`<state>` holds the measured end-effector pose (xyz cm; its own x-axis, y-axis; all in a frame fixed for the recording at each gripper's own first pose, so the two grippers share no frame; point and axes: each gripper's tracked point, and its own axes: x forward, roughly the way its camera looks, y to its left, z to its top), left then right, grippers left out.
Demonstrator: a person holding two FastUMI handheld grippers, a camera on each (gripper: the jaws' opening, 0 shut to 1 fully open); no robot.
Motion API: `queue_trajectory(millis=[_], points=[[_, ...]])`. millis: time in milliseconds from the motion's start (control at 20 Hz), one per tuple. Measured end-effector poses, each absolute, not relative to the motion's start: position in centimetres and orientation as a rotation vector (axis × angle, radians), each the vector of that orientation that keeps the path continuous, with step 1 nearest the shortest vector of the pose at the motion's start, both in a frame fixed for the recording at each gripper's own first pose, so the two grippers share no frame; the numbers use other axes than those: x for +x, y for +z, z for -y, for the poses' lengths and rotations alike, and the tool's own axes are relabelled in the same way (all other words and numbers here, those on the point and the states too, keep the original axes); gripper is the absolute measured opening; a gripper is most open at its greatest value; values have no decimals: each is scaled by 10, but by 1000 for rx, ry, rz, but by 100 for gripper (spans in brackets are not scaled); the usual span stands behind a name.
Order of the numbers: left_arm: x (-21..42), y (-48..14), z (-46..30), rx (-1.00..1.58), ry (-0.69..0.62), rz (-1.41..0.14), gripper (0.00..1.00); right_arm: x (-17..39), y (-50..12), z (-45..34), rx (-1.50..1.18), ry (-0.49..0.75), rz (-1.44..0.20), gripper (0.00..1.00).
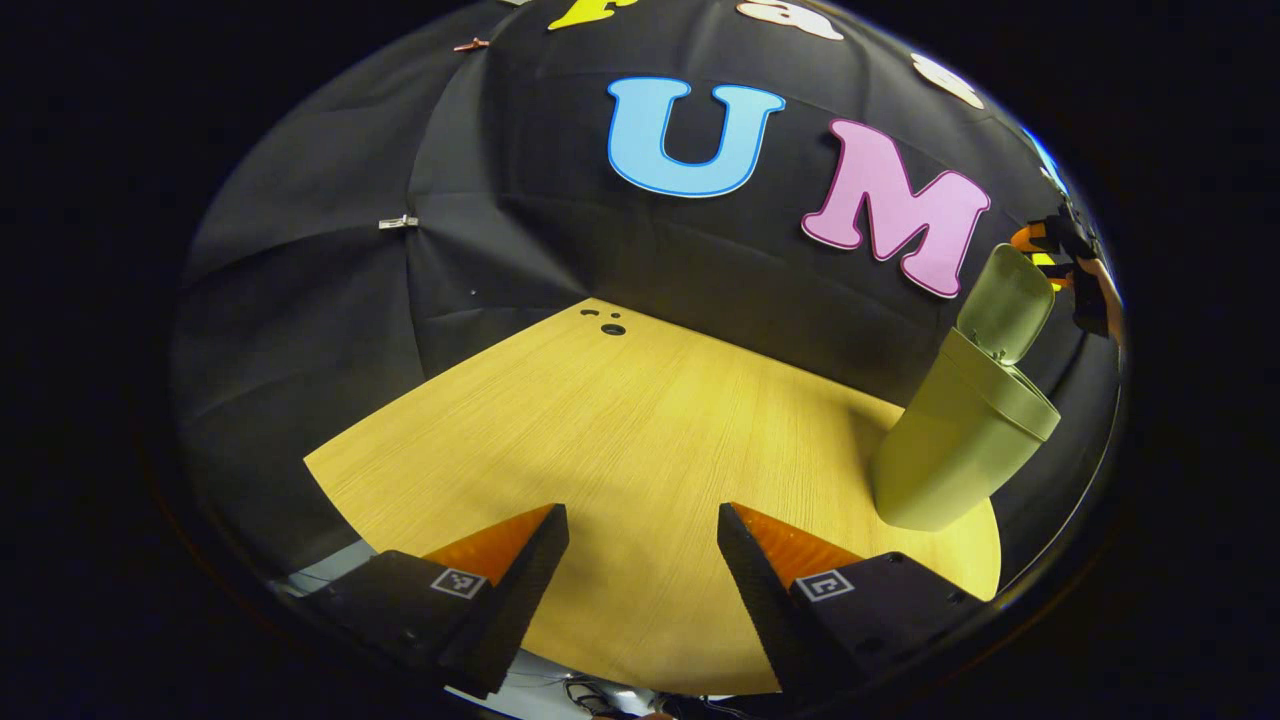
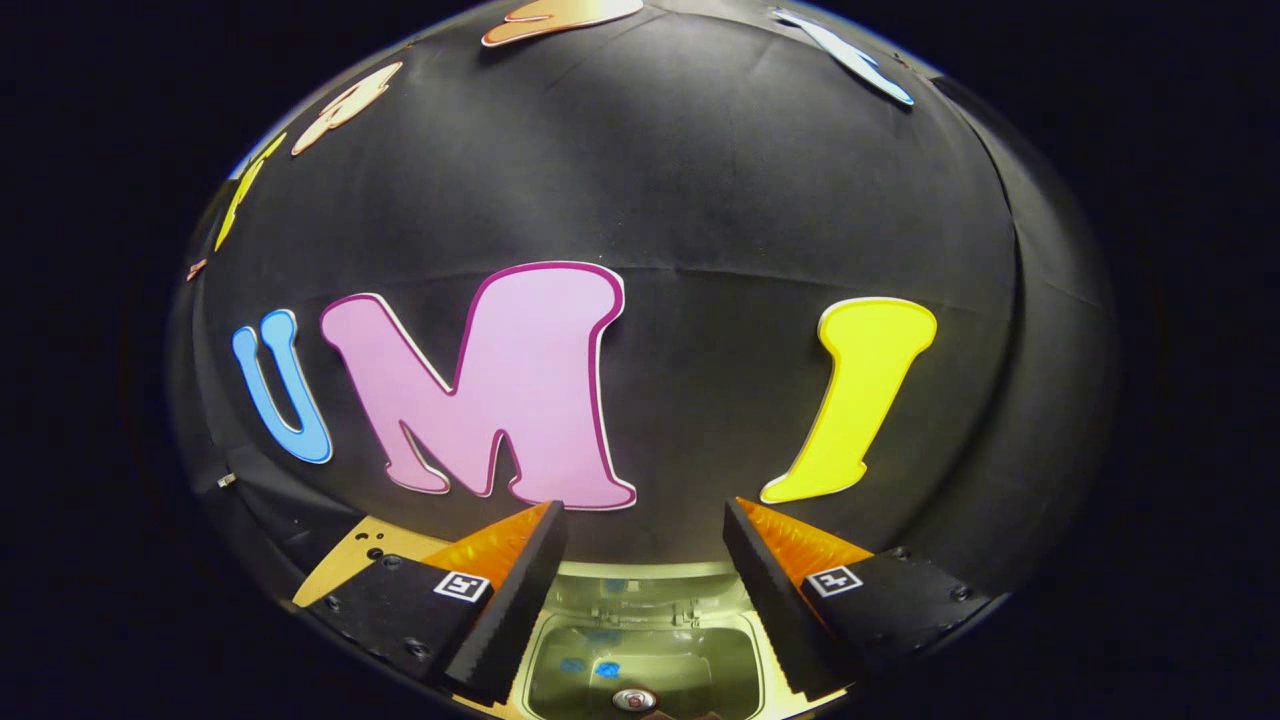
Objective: Press the lid of the desktop garbage bin to open it, pick up the crumpled paper on the desktop and throw it into the bin, then pick up the pop can on the desktop and drop it into the bin, and finally close the garbage bin lid.
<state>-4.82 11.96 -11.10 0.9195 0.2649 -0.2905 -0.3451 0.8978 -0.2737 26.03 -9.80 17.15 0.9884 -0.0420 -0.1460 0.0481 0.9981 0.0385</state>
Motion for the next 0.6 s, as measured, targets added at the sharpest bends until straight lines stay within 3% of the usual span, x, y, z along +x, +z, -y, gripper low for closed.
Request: queue_trajectory(millis=[300, 600], points=[[-46, -121, -118, -299, 276, -280, 96, 210, 134, 99, 53, -35, -195, 98], [-38, -115, -107, -231, 209, -293, 96, 178, 55, 94, 76, -25, -331, 98]])
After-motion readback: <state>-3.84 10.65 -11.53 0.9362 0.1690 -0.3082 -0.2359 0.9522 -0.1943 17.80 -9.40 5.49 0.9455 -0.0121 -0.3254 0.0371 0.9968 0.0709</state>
